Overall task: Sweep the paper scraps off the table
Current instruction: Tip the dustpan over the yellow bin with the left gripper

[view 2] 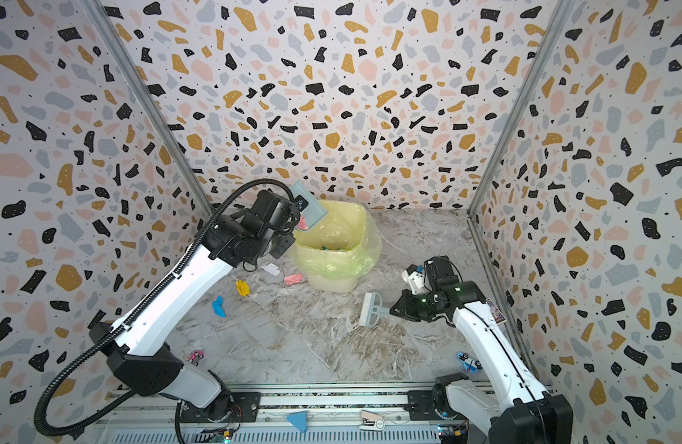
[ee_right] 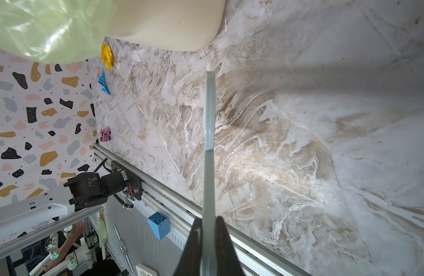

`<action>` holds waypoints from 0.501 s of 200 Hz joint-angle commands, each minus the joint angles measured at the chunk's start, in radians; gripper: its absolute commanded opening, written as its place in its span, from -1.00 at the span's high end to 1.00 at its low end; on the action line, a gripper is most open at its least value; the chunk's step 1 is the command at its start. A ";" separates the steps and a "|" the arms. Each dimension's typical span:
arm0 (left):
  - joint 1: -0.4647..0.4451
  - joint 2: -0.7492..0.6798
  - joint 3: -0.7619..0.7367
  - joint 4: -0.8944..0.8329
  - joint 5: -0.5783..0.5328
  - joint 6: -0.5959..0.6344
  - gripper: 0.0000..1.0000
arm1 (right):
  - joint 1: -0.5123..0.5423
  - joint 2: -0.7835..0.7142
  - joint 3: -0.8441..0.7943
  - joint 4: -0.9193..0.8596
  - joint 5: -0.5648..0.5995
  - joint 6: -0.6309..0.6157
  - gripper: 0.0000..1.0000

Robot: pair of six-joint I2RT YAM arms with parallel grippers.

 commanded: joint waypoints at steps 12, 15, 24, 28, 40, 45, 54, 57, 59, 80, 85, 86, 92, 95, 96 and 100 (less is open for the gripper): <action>0.002 0.031 0.044 0.029 -0.064 0.090 0.90 | -0.008 -0.023 -0.013 -0.008 -0.023 -0.004 1.00; 0.003 0.033 0.042 0.030 -0.066 0.094 0.90 | -0.008 -0.022 -0.015 -0.009 -0.024 -0.005 1.00; -0.002 0.040 0.036 0.031 -0.086 0.106 0.90 | -0.010 -0.020 -0.015 -0.010 -0.026 -0.006 1.00; -0.004 0.041 0.032 0.031 -0.094 0.112 0.90 | -0.011 -0.019 -0.016 -0.011 -0.027 -0.007 1.00; -0.013 0.041 0.019 0.038 -0.112 0.137 0.90 | -0.014 -0.017 -0.017 -0.014 -0.028 -0.012 1.00; -0.017 0.041 0.016 0.041 -0.121 0.147 0.90 | -0.016 -0.016 -0.016 -0.016 -0.030 -0.014 1.00; -0.023 0.039 0.006 0.045 -0.138 0.170 0.90 | -0.019 -0.012 -0.016 -0.018 -0.032 -0.019 1.00; -0.027 0.037 0.002 0.049 -0.143 0.175 0.90 | -0.020 -0.010 -0.015 -0.019 -0.034 -0.022 1.00; -0.027 0.037 0.000 0.051 -0.146 0.181 0.90 | -0.022 -0.010 -0.015 -0.019 -0.035 -0.022 1.00; -0.038 0.034 -0.011 0.069 -0.175 0.224 0.91 | -0.029 0.003 -0.012 -0.022 -0.039 -0.038 1.00; -0.040 0.035 -0.013 0.072 -0.175 0.233 0.91 | -0.031 0.006 -0.010 -0.023 -0.041 -0.040 1.00; -0.041 0.034 -0.013 0.074 -0.175 0.234 0.91 | -0.031 0.007 -0.009 -0.023 -0.041 -0.041 1.00; -0.044 0.036 -0.014 0.077 -0.170 0.239 0.91 | -0.033 0.009 -0.009 -0.023 -0.044 -0.044 1.00; -0.047 0.036 -0.014 0.080 -0.169 0.244 0.91 | -0.034 0.010 -0.007 -0.023 -0.043 -0.045 1.00; -0.047 0.037 -0.014 0.081 -0.168 0.244 0.91 | -0.034 0.010 -0.007 -0.023 -0.045 -0.046 1.00; -0.050 0.035 -0.016 0.086 -0.169 0.250 0.91 | -0.035 0.012 -0.008 -0.023 -0.046 -0.047 1.00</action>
